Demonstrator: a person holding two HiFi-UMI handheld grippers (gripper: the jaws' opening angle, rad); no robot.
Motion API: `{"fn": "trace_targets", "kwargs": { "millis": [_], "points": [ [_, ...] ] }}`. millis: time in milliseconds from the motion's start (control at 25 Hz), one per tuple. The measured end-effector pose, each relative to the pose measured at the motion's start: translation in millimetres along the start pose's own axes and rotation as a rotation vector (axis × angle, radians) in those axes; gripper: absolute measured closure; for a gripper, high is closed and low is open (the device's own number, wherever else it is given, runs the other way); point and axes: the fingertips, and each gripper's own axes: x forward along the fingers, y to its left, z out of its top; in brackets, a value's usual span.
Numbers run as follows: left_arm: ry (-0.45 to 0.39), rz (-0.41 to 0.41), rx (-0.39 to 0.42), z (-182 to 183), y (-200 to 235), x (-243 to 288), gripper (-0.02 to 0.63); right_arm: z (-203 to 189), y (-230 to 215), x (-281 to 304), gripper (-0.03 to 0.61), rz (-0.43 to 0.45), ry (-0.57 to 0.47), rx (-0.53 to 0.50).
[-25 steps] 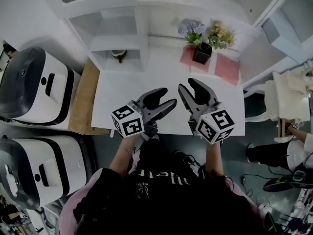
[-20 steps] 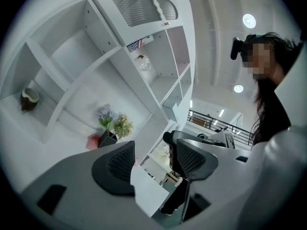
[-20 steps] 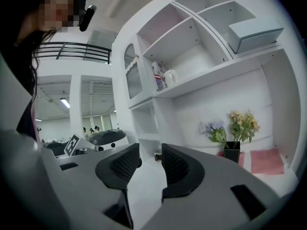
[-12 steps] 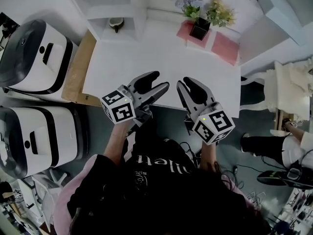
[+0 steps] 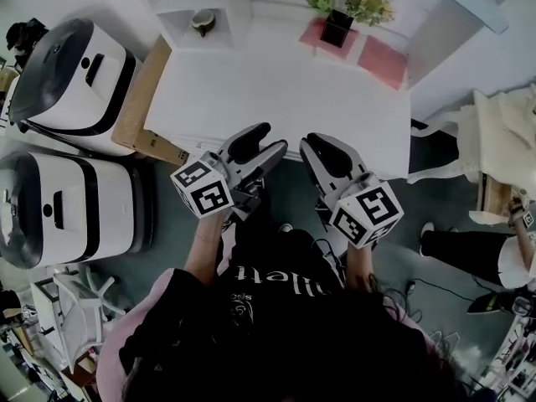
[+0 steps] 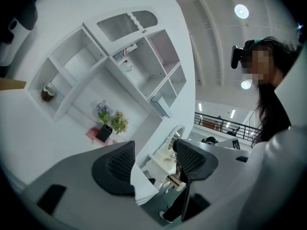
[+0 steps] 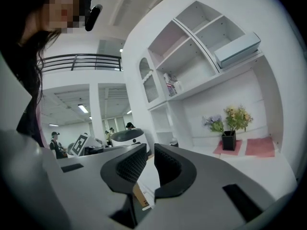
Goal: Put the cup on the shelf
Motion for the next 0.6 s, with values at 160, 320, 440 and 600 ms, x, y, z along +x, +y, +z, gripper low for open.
{"fn": "trace_targets", "kwargs": {
  "millis": [160,320,440,600],
  "points": [
    [0.002,0.028,-0.008,-25.2,-23.5,-13.8,0.333,-7.0,17.1,-30.0,0.502,0.028,-0.011,0.008],
    [0.022,0.048,0.000,-40.4,-41.4,-31.9,0.347,-14.5,35.3,-45.6,0.503,0.050,-0.010,0.004],
    [0.024,0.051,0.006,-43.6,-52.3,-45.0,0.380,-17.5,47.3,-52.3,0.503,0.061,-0.009,0.007],
    [0.011,0.052,0.021,-39.6,-58.3,-63.3,0.445,-20.1,62.3,-56.1,0.505,0.067,-0.022,0.019]
  ]
}}
